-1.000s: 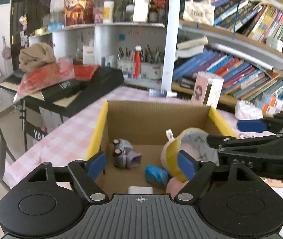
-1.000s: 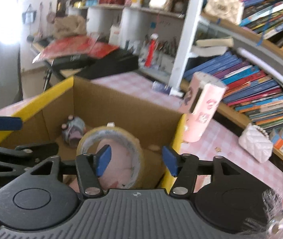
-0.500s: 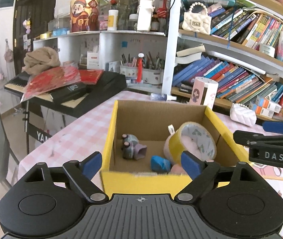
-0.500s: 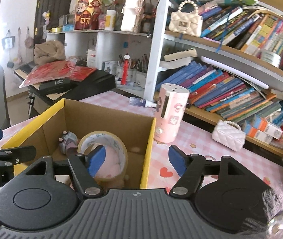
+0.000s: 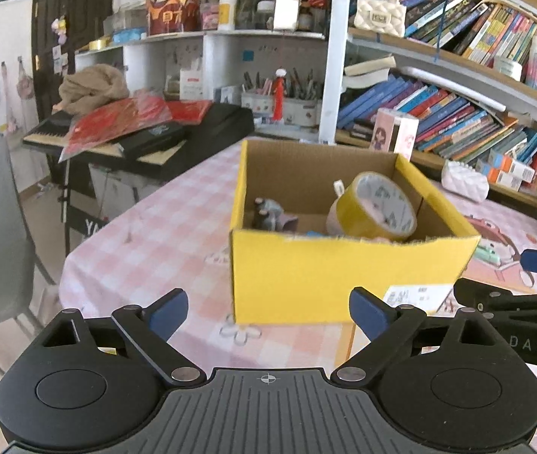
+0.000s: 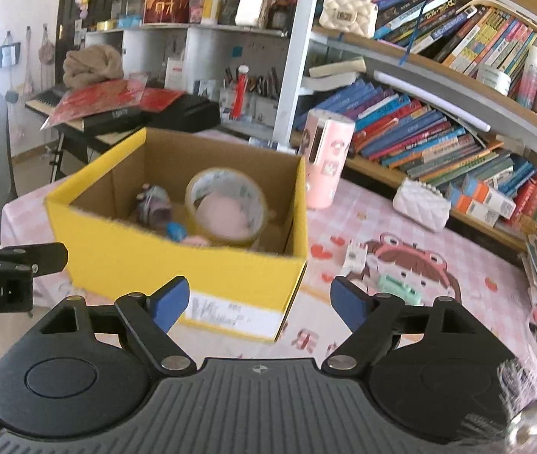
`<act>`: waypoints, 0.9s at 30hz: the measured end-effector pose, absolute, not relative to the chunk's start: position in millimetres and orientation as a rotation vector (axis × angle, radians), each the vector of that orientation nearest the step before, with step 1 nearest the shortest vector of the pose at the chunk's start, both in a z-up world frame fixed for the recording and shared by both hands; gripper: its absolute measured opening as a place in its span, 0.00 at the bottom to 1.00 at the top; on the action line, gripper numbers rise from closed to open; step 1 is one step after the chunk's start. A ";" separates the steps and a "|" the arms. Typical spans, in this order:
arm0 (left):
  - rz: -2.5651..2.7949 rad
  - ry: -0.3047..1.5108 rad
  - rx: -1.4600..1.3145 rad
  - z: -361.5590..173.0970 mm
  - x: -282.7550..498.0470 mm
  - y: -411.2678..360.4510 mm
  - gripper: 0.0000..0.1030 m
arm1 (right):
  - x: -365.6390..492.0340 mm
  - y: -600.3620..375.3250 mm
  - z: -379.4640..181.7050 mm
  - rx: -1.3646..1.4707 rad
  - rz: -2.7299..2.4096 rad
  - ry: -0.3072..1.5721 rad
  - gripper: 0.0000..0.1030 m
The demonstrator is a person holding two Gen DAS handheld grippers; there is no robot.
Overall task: Organize objects
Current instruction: 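Withdraw both open tools from the box toward the remaining toys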
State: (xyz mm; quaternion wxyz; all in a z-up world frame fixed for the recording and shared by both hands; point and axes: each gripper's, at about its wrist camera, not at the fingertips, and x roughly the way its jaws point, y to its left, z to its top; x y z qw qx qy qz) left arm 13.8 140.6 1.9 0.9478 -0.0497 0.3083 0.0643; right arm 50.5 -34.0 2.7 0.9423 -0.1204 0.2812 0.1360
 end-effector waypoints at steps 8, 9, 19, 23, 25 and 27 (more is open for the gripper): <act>0.118 0.661 -0.084 -3.5 -4.8 137.8 0.92 | 27.2 -27.7 -3.1 -0.258 0.277 0.594 0.80; 0.117 0.665 -0.084 -4.1 -6.7 137.7 0.92 | 24.7 -27.7 -3.9 -0.260 0.278 0.597 0.80; 0.069 0.713 -0.056 -11.7 -19.4 125.7 0.92 | 1.6 -37.2 -13.8 -0.249 0.232 0.633 0.84; 0.030 0.725 -0.037 -13.9 -23.6 117.9 0.92 | -6.2 -46.1 -17.2 -0.230 0.194 0.649 0.84; 0.012 0.730 -0.028 -14.7 -26.1 113.7 0.92 | -9.6 -51.5 -18.0 -0.217 0.173 0.654 0.84; -0.007 0.733 -0.021 -15.7 -28.4 109.8 0.92 | -12.0 -56.6 -18.6 -0.207 0.154 0.660 0.84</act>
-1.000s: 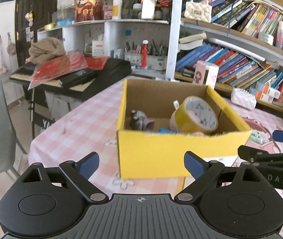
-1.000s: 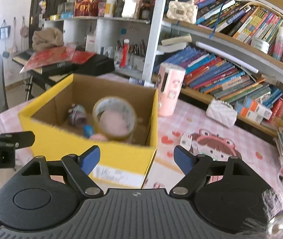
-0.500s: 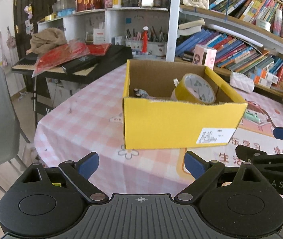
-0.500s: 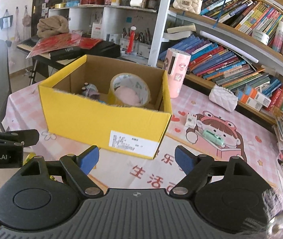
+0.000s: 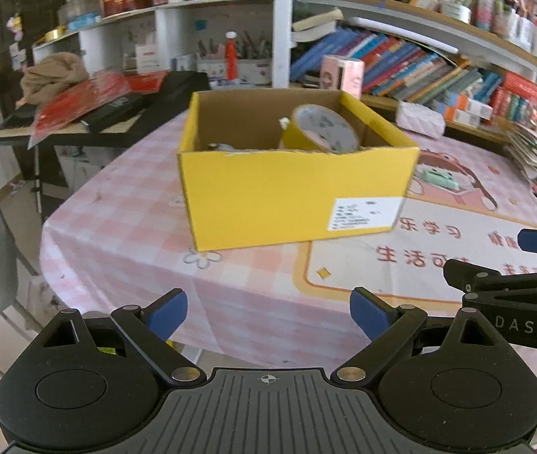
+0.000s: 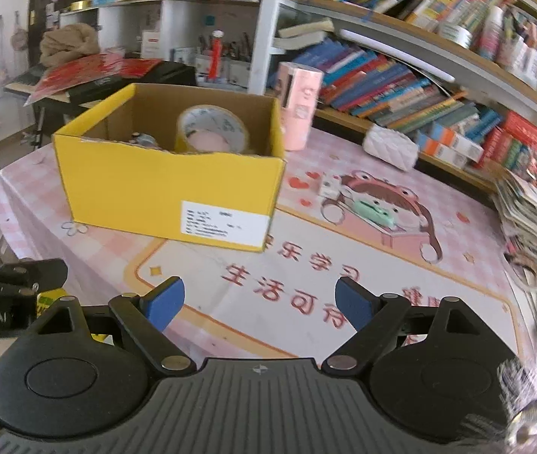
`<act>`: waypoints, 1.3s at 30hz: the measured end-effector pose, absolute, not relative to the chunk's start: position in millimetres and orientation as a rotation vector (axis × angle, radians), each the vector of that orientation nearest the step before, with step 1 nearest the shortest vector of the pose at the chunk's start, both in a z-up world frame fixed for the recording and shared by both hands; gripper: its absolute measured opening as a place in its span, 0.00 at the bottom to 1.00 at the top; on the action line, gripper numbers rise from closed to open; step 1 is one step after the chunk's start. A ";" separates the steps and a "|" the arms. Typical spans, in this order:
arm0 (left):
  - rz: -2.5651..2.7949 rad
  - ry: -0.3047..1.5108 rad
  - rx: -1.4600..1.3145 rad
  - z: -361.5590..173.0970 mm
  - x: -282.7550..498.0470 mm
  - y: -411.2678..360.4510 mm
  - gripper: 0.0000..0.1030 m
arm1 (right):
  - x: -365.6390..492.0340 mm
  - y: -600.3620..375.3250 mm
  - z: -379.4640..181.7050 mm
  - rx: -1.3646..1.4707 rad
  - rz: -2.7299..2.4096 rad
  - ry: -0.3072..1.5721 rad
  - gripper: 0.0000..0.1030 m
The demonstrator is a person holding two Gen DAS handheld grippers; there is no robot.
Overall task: Organize objects
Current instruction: 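Withdraw both open tools from the box toward the remaining toys, then move both open tools toward the white card box and mint-green clip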
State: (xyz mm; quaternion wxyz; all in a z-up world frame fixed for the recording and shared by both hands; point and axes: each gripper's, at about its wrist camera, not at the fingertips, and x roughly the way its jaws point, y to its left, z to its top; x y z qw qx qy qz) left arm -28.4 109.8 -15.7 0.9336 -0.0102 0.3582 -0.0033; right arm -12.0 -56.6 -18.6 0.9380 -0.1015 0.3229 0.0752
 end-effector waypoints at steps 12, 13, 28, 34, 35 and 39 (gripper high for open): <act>-0.153 0.743 0.013 -17.3 -24.9 71.3 0.92 | -38.1 -93.8 -20.6 -0.169 0.019 0.684 0.85; -0.170 0.742 0.020 -17.1 -23.6 66.6 0.92 | -39.0 -98.2 -20.8 -0.164 0.003 0.686 0.85; -0.312 0.733 0.079 -17.8 6.4 10.8 0.92 | -35.2 -154.8 -23.4 -0.107 -0.161 0.707 0.85; -0.320 0.717 0.086 -13.7 29.2 -10.8 0.92 | -12.3 -177.8 -21.2 -0.100 -0.174 0.709 0.85; -0.320 0.714 0.087 -13.0 33.3 -14.4 0.92 | -7.2 -181.7 -20.6 -0.099 -0.174 0.709 0.85; -0.312 0.712 0.080 -12.3 49.3 -27.1 0.92 | 15.4 -195.8 -18.4 -0.097 -0.159 0.710 0.85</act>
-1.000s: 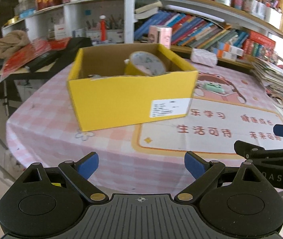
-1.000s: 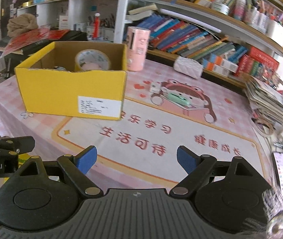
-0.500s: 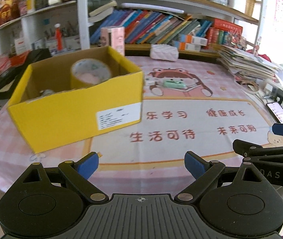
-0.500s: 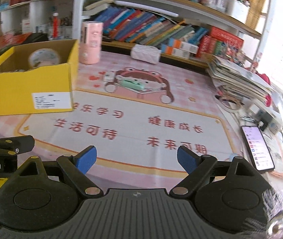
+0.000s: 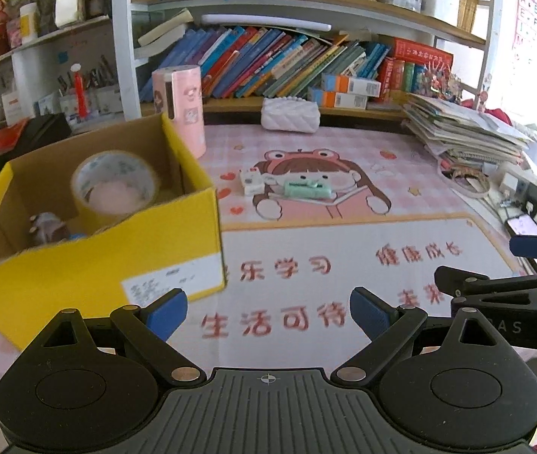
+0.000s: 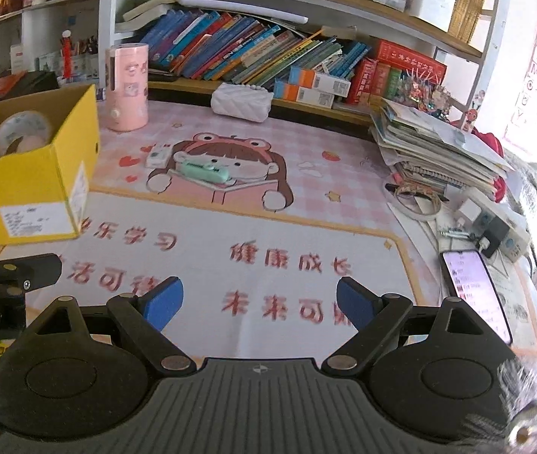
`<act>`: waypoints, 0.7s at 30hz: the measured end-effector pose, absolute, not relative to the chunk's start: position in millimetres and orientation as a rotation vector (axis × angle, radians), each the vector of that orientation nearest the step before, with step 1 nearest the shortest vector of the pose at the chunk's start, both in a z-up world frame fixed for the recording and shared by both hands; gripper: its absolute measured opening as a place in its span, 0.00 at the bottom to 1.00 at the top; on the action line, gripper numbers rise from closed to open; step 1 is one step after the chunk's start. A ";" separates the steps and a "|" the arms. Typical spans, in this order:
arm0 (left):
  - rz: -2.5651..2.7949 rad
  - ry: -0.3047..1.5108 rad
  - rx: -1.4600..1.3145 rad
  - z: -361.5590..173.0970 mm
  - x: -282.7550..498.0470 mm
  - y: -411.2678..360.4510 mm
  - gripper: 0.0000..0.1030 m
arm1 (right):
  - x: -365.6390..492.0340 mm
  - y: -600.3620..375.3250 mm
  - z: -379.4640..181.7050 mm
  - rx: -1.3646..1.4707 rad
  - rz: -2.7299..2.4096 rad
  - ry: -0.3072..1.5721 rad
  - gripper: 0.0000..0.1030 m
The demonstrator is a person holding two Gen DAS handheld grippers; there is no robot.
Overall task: Organize objects
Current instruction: 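Move both open tools toward the white card box and mint-green clip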
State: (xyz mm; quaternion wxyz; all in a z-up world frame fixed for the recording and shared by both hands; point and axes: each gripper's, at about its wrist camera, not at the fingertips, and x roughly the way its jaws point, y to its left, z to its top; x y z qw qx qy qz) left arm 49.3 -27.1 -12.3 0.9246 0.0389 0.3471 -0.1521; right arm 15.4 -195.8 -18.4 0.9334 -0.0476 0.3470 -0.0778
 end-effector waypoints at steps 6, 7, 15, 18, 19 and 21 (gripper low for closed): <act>-0.284 0.712 0.061 -12.7 73.0 -44.7 0.92 | 49.3 -213.6 -18.0 -0.115 -0.111 0.715 0.85; -0.279 0.712 0.058 -12.9 76.5 -47.9 0.92 | 53.9 -217.2 -17.4 -0.117 -0.104 0.714 0.85; -0.245 0.711 0.034 -13.7 100.7 -72.3 0.92 | 91.2 -244.5 -18.7 -0.120 -0.045 0.721 0.85; -0.232 0.706 0.033 -13.4 107.8 -81.1 0.91 | 103.7 -253.2 -20.3 -0.119 -0.012 0.722 0.83; -0.229 0.706 0.037 -13.5 110.2 -84.4 0.91 | 107.0 -255.9 -20.8 -0.118 -0.003 0.723 0.83; -0.228 0.709 0.047 -14.4 114.8 -91.6 0.91 | 114.4 -262.4 -22.1 -0.110 0.013 0.725 0.81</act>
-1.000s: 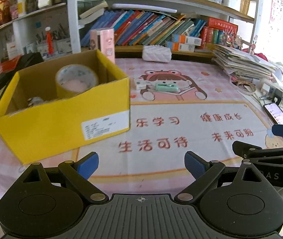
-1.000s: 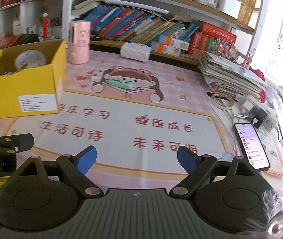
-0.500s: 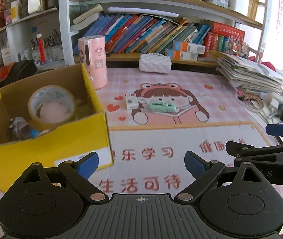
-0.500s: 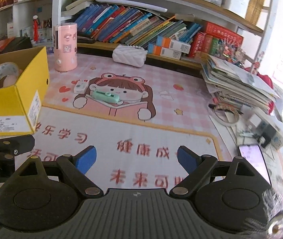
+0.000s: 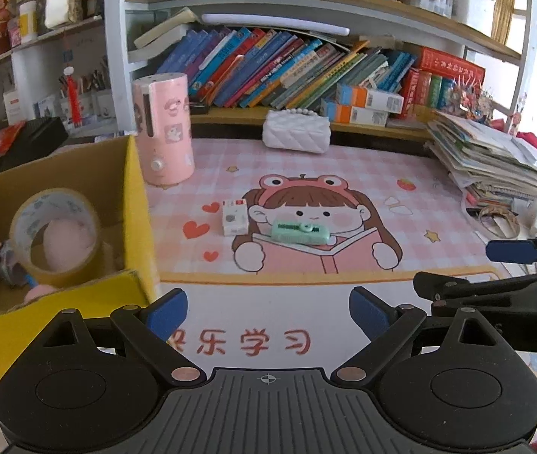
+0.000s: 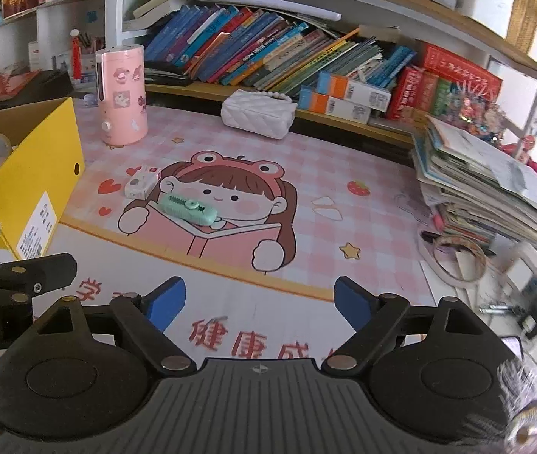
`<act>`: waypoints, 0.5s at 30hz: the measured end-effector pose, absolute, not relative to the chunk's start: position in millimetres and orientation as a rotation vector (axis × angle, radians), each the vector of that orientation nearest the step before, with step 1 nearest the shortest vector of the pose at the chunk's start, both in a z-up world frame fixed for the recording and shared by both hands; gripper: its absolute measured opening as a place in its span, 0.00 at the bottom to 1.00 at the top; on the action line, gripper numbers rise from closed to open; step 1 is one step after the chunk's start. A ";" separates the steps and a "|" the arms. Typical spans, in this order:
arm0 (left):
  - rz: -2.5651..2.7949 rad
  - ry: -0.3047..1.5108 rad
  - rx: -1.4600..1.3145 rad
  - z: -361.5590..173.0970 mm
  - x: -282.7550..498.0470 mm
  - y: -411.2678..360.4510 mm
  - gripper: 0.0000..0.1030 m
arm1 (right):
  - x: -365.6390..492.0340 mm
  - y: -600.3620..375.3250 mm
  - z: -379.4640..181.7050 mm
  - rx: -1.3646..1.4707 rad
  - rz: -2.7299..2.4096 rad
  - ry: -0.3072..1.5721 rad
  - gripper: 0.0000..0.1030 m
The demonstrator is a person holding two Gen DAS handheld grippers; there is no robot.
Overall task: Organize objects
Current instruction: 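Move both open tools toward the white card box and mint-green clip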
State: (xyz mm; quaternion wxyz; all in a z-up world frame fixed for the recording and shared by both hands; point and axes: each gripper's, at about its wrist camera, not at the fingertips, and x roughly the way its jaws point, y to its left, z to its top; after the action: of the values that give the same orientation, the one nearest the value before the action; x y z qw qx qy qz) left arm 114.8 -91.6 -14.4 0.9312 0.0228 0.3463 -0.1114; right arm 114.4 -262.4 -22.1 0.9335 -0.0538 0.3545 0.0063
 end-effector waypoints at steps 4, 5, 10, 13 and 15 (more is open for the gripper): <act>-0.209 0.704 0.058 -14.4 124.5 -102.2 0.91 | 126.3 -272.6 -25.5 -0.100 0.042 0.735 0.76; -0.198 0.702 0.062 -14.5 127.7 -104.1 0.91 | 129.1 -275.0 -26.5 -0.098 0.050 0.737 0.74; -0.151 0.712 0.058 -17.4 149.8 -111.0 0.91 | 143.4 -283.4 -33.2 -0.093 0.104 0.741 0.67; -0.116 0.716 0.051 -18.7 166.7 -114.6 0.91 | 155.1 -288.4 -37.7 -0.081 0.127 0.741 0.67; -0.097 0.715 0.044 -18.9 177.5 -117.0 0.88 | 164.2 -290.6 -41.1 -0.076 0.148 0.736 0.66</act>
State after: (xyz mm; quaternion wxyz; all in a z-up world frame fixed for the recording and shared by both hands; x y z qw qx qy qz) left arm 177.5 -117.0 -18.9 0.9354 0.0215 0.3497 -0.0474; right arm 164.2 -290.6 -41.1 0.9297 -0.0371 0.3591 0.0725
